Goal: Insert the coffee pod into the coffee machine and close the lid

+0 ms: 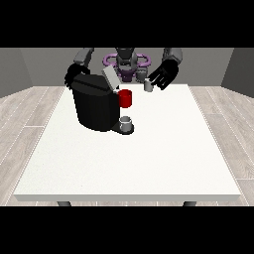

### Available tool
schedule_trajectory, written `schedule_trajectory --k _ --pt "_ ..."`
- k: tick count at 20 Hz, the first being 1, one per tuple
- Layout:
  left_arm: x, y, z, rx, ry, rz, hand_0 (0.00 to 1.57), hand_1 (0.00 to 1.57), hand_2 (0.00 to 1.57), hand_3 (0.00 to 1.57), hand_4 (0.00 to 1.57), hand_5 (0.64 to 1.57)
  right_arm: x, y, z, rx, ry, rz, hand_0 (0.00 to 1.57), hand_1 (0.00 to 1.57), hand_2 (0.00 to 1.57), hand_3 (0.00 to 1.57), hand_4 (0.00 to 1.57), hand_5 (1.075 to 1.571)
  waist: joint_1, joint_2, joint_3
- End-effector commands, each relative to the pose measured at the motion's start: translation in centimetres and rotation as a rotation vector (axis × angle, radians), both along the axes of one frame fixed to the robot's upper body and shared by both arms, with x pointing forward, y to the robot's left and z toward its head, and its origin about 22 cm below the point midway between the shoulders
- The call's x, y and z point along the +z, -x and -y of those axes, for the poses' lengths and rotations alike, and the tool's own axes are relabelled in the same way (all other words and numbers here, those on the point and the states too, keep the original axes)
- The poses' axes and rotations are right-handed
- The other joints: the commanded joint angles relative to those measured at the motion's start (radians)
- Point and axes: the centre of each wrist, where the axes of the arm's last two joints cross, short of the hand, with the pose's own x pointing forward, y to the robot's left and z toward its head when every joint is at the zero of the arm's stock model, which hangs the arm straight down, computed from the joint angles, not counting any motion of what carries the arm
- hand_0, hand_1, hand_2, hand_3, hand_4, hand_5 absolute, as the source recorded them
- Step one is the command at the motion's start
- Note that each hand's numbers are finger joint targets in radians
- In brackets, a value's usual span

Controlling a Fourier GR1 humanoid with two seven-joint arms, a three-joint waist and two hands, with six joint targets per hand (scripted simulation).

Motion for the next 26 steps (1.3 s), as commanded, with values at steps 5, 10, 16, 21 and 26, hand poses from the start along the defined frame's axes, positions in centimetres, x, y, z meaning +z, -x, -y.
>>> schedule_trajectory --k 5,10,16,21,26 --pt "4.4 -1.0 1.6 0.031 0.056 0.027 1.26 1.26 1.29 1.22 0.47 1.571 -0.2 0.6 0.0 0.009 -0.004 0.006 0.00 0.00 0.00 0.00 0.51 1.571 -0.058 0.008 0.0003" --pt "6.3 -1.5 3.5 0.046 0.033 0.091 1.28 1.28 1.33 1.27 0.52 1.571 2.5 -0.6 -2.0 0.025 0.040 0.062 0.00 0.00 0.00 0.00 0.54 1.571 -0.098 0.063 0.0000" --pt "6.5 -1.3 1.7 0.037 0.029 0.118 1.28 1.28 1.30 1.24 0.49 1.571 3.3 -1.2 0.6 -0.018 0.023 0.118 0.00 0.00 0.00 0.00 0.53 1.571 -0.082 0.108 -0.0001" --pt "6.9 -1.6 2.6 0.031 0.023 0.096 1.28 1.28 1.31 1.22 0.50 1.571 4.3 -1.6 -0.4 -0.010 0.026 0.097 0.00 0.00 0.00 0.00 0.52 1.571 -0.083 0.108 -0.0001" --pt "7.1 -1.8 4.8 0.002 0.011 0.078 1.23 1.23 1.28 1.21 0.51 1.571 1.8 -0.9 -1.6 -0.032 0.006 0.073 0.00 0.00 0.00 0.00 0.50 1.571 -0.071 0.103 0.0001"
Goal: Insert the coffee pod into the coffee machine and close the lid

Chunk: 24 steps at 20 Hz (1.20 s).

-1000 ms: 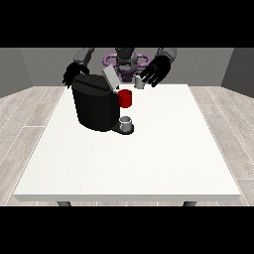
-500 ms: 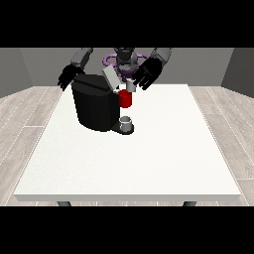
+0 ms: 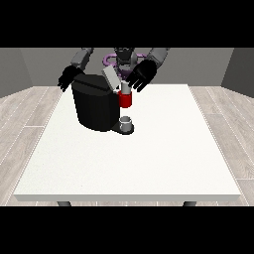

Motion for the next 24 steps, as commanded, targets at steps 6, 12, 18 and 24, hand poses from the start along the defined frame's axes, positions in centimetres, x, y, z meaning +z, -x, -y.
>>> schedule_trajectory --k 6,12,18,24 --pt "-0.1 0.2 -1.1 -0.024 -0.016 0.022 1.18 1.18 1.26 1.19 0.50 1.571 0.2 0.2 2.0 -0.023 -0.010 0.027 0.00 0.00 0.00 0.00 0.51 1.571 0.005 0.024 0.0001" --pt "-0.8 0.0 -0.6 -0.031 -0.023 -0.001 1.19 1.19 1.27 1.20 0.51 1.571 0.4 0.1 1.4 -0.013 -0.017 0.019 0.00 0.00 0.00 0.00 0.46 1.571 0.011 0.021 -0.0001" --pt "-0.8 -0.3 2.0 -0.038 -0.020 -0.035 1.22 1.22 1.27 1.20 0.49 1.571 -0.7 0.1 1.1 -0.028 -0.024 0.009 0.00 0.00 0.00 0.00 0.43 1.571 0.014 0.012 0.0002" --pt "-3.7 -0.2 3.4 -0.060 -0.021 -0.039 1.22 1.22 1.25 1.15 0.47 1.571 -0.6 -0.2 -0.1 -0.062 -0.023 0.005 0.00 0.00 0.00 0.00 0.43 1.571 0.054 0.024 0.0001"
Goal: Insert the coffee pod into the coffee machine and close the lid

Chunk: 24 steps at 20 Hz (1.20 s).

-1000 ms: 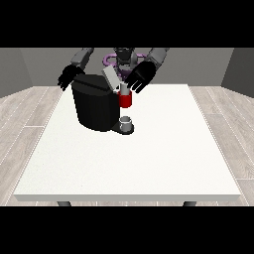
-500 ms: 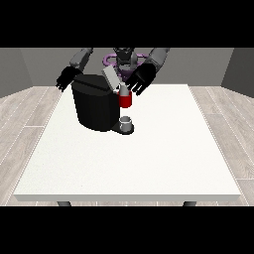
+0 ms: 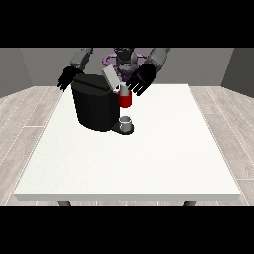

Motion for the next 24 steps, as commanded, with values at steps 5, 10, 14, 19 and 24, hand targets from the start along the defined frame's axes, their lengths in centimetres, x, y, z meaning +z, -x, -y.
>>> schedule_trajectory --k 5,10,14,19,24 --pt "-0.2 0.2 -1.6 0.007 -0.031 -0.039 1.13 1.13 1.17 1.03 0.44 1.571 -0.6 0.5 1.2 -0.017 0.011 -0.026 0.00 0.00 0.00 0.00 0.40 1.571 -0.003 -0.018 -0.0014" --pt "0.5 0.1 -0.5 -0.022 -0.055 -0.045 1.09 1.09 1.13 0.96 0.40 1.571 -1.1 0.0 0.7 -0.022 -0.006 -0.024 0.00 0.00 0.00 0.00 0.44 1.571 0.027 -0.024 -0.0012" --pt "-1.0 0.2 -2.0 0.030 -0.060 0.010 1.06 1.06 1.12 0.96 0.37 1.571 0.6 0.3 -1.2 0.016 -0.026 0.027 0.00 0.00 0.00 0.00 0.48 1.571 -0.022 0.018 -0.0017" --pt "-0.7 0.3 -2.1 -0.005 -0.060 0.000 1.02 1.02 1.09 0.90 0.37 1.571 -0.4 0.5 0.3 0.003 0.014 -0.015 0.00 0.00 0.00 0.00 0.47 1.571 -0.005 0.003 -0.0015" --pt "-0.2 0.2 -0.4 -0.056 -0.171 -0.044 0.00 0.00 0.00 0.00 0.00 1.571 -1.9 0.5 -0.4 -0.032 0.003 -0.015 0.00 0.00 0.00 0.00 0.42 1.571 0.019 -0.002 -0.0010"
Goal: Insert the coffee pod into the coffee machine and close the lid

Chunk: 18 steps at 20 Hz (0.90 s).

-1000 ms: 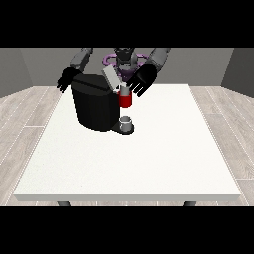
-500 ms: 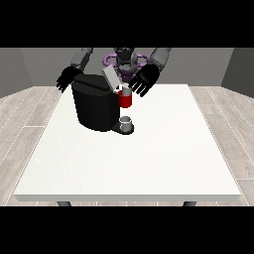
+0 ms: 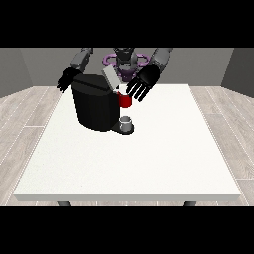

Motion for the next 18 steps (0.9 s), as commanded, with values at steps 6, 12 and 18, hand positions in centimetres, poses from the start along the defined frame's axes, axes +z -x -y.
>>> schedule_trajectory --k 6,12,18 --pt "0.7 0.1 -0.3 -0.025 -0.069 -0.046 0.00 0.00 0.00 0.00 0.00 1.571 -1.1 0.1 0.4 -0.038 0.019 -0.027 0.00 0.00 0.00 0.00 0.34 1.571 0.028 -0.015 -0.0015" --pt "-2.5 0.1 2.1 -0.040 -0.081 -0.098 0.00 0.00 0.00 0.00 0.00 1.571 -1.7 0.3 2.0 -0.043 0.009 -0.100 0.00 0.00 0.00 0.00 0.42 1.571 0.052 -0.102 -0.0015" --pt "-5.6 0.7 1.3 -0.034 -0.046 -0.121 0.00 0.00 0.00 0.00 0.00 1.571 -4.8 2.7 1.0 -0.074 -0.016 -0.128 0.00 0.00 0.00 0.00 0.38 1.571 0.082 -0.156 -0.0016"
